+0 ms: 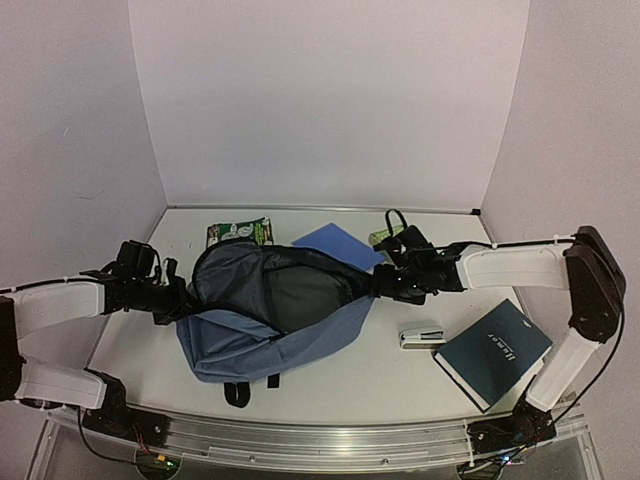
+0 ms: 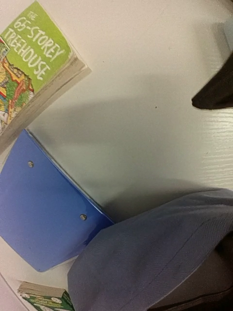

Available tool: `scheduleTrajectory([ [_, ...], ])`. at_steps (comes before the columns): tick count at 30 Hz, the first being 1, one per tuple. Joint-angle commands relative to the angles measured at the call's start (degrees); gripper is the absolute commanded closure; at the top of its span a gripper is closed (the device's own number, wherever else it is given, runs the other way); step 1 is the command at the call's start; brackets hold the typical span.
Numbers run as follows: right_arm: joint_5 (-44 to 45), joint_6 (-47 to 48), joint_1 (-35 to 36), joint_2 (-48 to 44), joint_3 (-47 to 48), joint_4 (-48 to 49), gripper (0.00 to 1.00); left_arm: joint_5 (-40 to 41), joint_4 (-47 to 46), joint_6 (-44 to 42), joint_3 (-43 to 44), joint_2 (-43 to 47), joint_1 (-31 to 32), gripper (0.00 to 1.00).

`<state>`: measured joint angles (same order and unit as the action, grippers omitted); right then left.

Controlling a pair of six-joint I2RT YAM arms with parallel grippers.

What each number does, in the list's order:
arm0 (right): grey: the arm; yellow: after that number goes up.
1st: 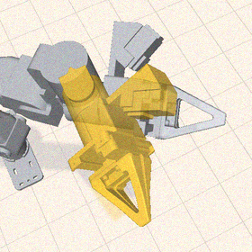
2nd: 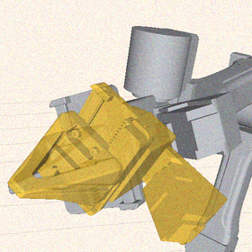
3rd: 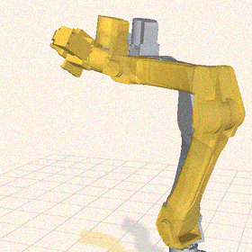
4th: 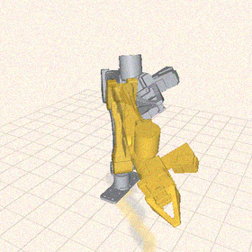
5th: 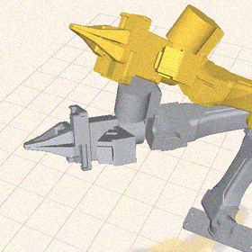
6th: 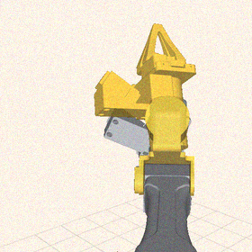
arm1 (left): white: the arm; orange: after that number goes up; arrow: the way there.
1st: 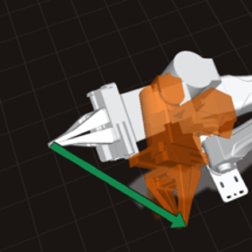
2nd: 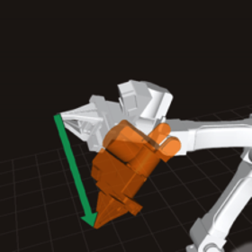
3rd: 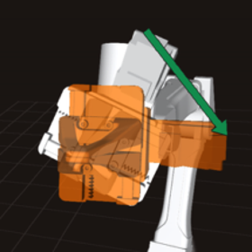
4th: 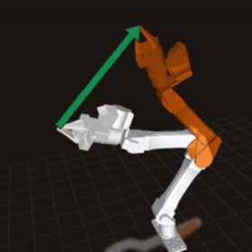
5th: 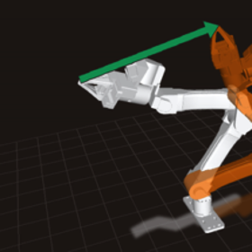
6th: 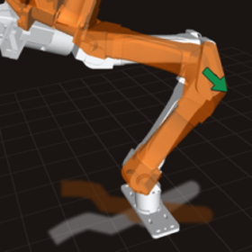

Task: Pack the student bag
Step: Unzip the student bag at the center of the board, then move the book to the center of the board.

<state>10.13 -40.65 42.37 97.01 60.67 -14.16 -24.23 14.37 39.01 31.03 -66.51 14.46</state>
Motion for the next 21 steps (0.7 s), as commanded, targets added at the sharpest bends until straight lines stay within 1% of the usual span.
scheduleTrajectory([
  [1, 2.5, 0.4, -0.9, -7.1, -0.2, -5.1, 0.07, -6.4, -6.6, -1.4, 0.4, -2.6, -0.5, 1.00],
  [2, 3.1, -0.1, -1.2, -7.7, -0.7, -6.3, 0.02, -6.9, -6.9, -1.7, 0.8, -3.4, -0.5, 1.00],
  [3, 3.7, -0.9, -1.9, -8.5, -1.6, -7.4, 0.02, -7.1, -7.4, -2.0, 1.1, -4.0, -0.5, 1.00],
  [6, 4.5, -3.7, -6.2, -12.2, -6.6, -8.7, 0.02, -7.3, -8.6, -2.5, 1.5, -5.9, -0.5, 1.00],
  [9, 4.6, -6.1, -11.0, -17.4, -11.7, -9.0, 0.02, -5.5, -8.7, -2.4, 1.5, -7.7, -0.5, 1.00],
  [12, 4.9, -7.5, -15.1, -20.9, -14.8, -9.2, 0.02, -4.4, -9.1, -2.2, 1.3, -9.3, -0.5, 0.97],
  [14, 6.3, -9.2, -18.2, -21.9, -16.0, -10.3, 0.02, -5.5, -9.8, -2.2, 1.1, -10.2, -0.4, 0.96],
  [17, 11.4, -12.9, -24.2, -23.2, -17.5, -14.8, 0.02, -6.8, -10.8, -1.9, 0.8, -9.8, -0.4, 0.93],
  [21, 11.4, -13.6, -32.2, -24.4, -19.9, -16.0, 0.02, -6.8, -11.0, -1.7, 0.3, -7.5, -0.3, 0.88],
])
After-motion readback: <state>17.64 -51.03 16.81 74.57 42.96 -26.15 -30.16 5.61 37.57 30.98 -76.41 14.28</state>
